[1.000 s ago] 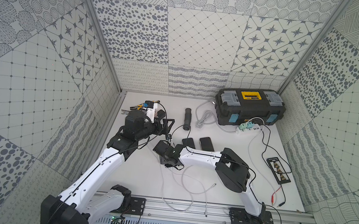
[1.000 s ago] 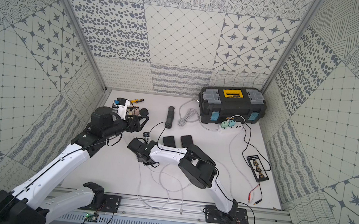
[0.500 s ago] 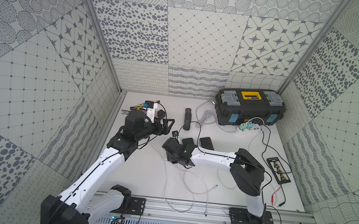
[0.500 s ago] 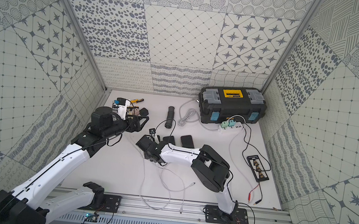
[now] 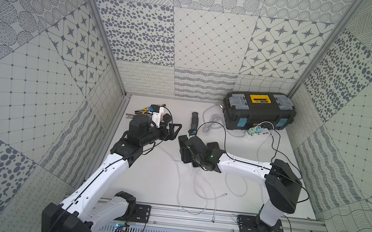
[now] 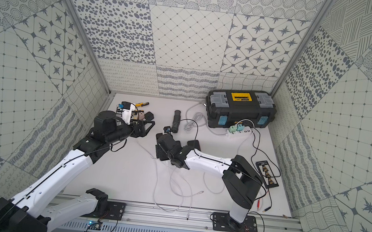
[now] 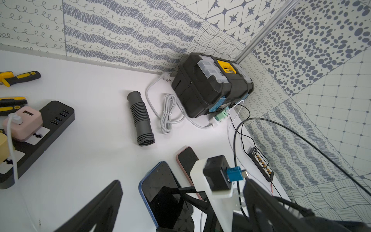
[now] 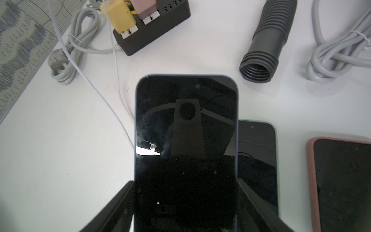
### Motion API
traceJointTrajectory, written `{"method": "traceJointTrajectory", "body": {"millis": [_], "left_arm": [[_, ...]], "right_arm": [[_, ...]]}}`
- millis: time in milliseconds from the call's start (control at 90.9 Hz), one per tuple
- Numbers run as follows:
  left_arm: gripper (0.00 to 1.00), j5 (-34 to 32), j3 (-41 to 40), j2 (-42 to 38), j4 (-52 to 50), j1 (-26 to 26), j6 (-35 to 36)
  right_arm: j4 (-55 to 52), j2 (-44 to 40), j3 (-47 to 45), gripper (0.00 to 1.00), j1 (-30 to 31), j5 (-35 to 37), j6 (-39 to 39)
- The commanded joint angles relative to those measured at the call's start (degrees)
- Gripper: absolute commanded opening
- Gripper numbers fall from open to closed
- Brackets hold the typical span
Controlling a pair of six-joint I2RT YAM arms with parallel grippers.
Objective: Unplug the charging cable from the phone
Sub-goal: Pick up the phone at the center of the board.
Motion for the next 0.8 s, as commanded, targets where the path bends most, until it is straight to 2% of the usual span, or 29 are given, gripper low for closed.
{"method": "traceJointTrajectory", "body": {"millis": [0, 143, 341, 539, 792], "left_arm": [[0.98, 5.45, -0.2, -0.09, 3.34, 0.7, -1.55], [0.98, 9.06, -0.3, -0.13, 4.6, 0.7, -2.51], [0.98, 12.64, -0.94, -0.96, 5.8, 0.84, -3.88], [0.98, 13.99, -2.31, -3.57, 6.22, 1.23, -5.58], [0.98, 19.69, -1.47, -3.32, 6.02, 1.6, -6.47]], "right_arm": [[13.67, -4.8, -3.86, 0.55, -1.96, -9.0, -0.93], [20.76, -6.9, -8.26, 0.54, -5.39, -16.92, 0.55], [30.52, -7.65, -12.49, 0.54, -10.04, -31.6, 4.72], [36.56, -8.65, -15.09, 0.54, -14.19, -40.43, 9.18], [46.05, -9.46, -15.73, 0.54, -19.74, -53.66, 16.62]]}}
